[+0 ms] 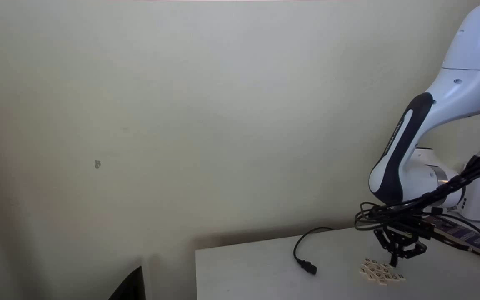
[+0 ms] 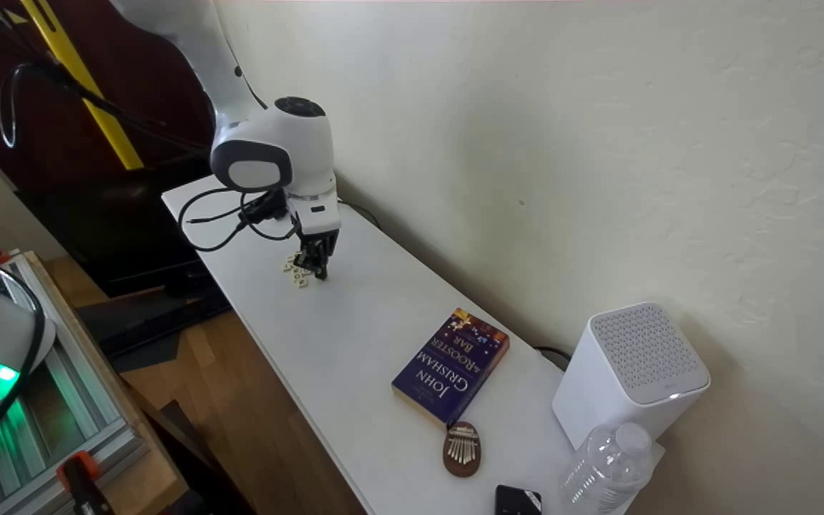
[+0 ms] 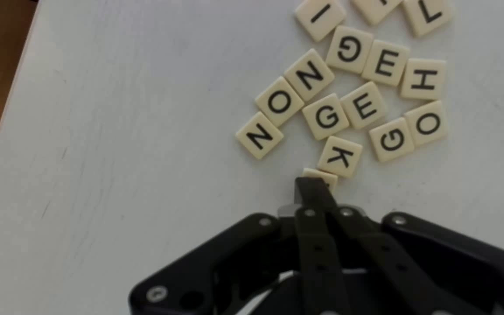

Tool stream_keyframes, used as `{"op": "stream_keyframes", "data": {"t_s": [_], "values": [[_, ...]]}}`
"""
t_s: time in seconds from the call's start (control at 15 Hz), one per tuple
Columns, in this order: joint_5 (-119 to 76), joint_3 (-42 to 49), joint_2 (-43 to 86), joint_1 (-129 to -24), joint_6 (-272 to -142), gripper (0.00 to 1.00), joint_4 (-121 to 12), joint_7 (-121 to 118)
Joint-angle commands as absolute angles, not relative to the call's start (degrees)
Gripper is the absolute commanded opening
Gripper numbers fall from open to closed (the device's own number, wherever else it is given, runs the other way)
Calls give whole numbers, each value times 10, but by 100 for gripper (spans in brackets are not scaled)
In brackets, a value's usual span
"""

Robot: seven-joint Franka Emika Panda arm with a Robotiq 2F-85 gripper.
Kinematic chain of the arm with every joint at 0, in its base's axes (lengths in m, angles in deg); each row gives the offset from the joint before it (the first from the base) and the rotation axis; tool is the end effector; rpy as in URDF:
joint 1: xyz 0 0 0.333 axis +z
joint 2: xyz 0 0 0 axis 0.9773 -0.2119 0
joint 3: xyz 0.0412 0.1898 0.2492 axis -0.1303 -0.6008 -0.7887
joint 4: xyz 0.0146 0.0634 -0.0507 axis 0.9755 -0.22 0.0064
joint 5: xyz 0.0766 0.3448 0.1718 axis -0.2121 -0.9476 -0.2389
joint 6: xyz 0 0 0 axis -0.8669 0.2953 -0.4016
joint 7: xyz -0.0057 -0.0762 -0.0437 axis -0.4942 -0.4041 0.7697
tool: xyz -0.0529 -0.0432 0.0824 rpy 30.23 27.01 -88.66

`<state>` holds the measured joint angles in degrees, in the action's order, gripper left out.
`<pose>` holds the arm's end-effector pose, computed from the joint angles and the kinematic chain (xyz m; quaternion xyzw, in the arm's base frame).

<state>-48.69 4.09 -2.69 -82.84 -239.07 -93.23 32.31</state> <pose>0.4638 -0.1122 0.0371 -0.8135 0.5800 0.0413 0.0030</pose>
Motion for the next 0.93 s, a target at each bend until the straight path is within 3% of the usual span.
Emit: {"op": "stream_keyframes", "data": {"t_s": [0.0,0.87], "values": [[-503,44,-53,-820,-2388,0,-915,340],[-501,44,-56,-822,-2402,0,-911,344]]}}
